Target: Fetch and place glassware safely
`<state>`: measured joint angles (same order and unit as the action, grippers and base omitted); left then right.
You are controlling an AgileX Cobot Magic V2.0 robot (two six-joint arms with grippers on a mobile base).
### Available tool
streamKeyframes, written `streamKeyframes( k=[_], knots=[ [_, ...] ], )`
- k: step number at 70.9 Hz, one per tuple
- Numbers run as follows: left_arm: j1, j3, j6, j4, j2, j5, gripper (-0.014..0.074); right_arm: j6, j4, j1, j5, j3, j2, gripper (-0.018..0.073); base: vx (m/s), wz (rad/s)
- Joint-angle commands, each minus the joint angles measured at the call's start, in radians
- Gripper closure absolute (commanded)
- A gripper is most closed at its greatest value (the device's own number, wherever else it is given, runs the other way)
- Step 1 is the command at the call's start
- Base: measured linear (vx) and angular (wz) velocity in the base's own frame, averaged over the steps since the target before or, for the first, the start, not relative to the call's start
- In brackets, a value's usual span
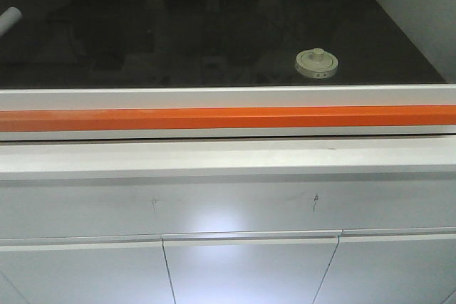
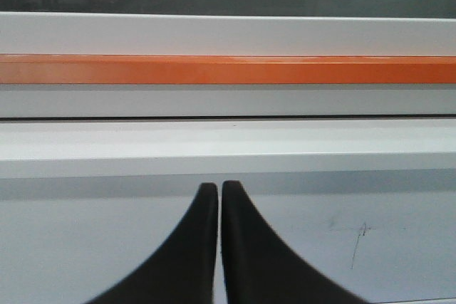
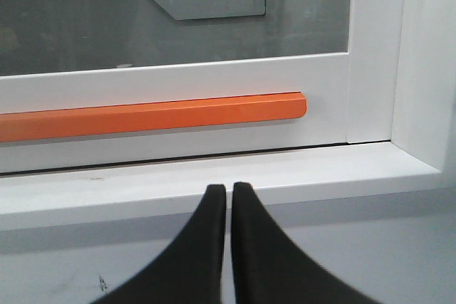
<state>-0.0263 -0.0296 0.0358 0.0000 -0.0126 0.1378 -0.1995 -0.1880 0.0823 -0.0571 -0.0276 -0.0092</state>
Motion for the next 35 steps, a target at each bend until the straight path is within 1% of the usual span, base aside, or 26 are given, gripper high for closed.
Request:
streamKeyframes(
  k=[1,35],
  knots=[
    [0.0,-0.027,0.009,-0.011,-0.011,-0.072,0.0603,0.007,-0.003,0.004,0.069,-0.019,-0.013,0.0563,0.0,0.0],
    [0.0,-0.027,0.009,-0.011,-0.011,-0.072,0.0603,0.007,-0.003,0.004,0.069,-0.019,-0.013,0.0563,0.0,0.0]
  ],
)
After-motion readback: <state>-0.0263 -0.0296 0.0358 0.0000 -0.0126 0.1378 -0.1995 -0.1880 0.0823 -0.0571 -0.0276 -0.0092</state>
